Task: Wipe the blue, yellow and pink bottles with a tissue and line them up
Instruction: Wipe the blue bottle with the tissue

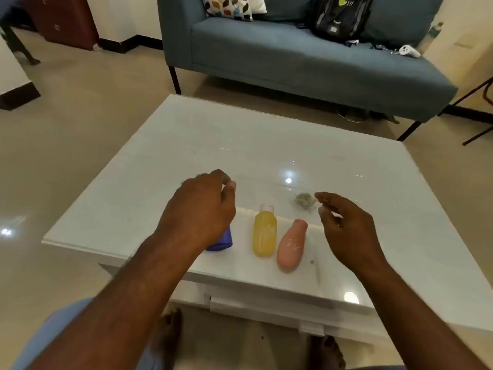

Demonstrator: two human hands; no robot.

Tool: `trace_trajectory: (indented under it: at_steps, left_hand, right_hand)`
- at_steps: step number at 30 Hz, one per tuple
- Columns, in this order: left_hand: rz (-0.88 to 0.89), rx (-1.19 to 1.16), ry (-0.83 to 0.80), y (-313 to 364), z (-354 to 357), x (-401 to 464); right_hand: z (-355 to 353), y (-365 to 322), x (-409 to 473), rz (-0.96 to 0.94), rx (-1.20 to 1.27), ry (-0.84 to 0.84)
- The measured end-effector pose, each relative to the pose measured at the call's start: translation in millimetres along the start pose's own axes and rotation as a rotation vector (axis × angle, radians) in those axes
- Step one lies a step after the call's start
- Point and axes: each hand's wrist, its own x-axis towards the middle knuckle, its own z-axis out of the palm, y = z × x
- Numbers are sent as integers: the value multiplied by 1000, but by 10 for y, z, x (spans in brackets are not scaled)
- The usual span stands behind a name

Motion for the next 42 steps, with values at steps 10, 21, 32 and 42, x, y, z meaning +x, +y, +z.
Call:
trace_trajectory:
  at_steps: [10,21,32,42]
  left_hand:
    - [-116,191,-73,-353,126,249]
    - [-230,294,-359,-232,429,257]
    - [-328,-999,-447,305,146,-212]
    - [-351,-1460,-589,551,469,-447]
  right_hand:
    - [265,384,631,-147,-452,-379]
    - [-405,107,167,-7,-79,26]
    - [-451,-528,-627,39,617,52]
    - [-291,-405,-689,-305,449,72]
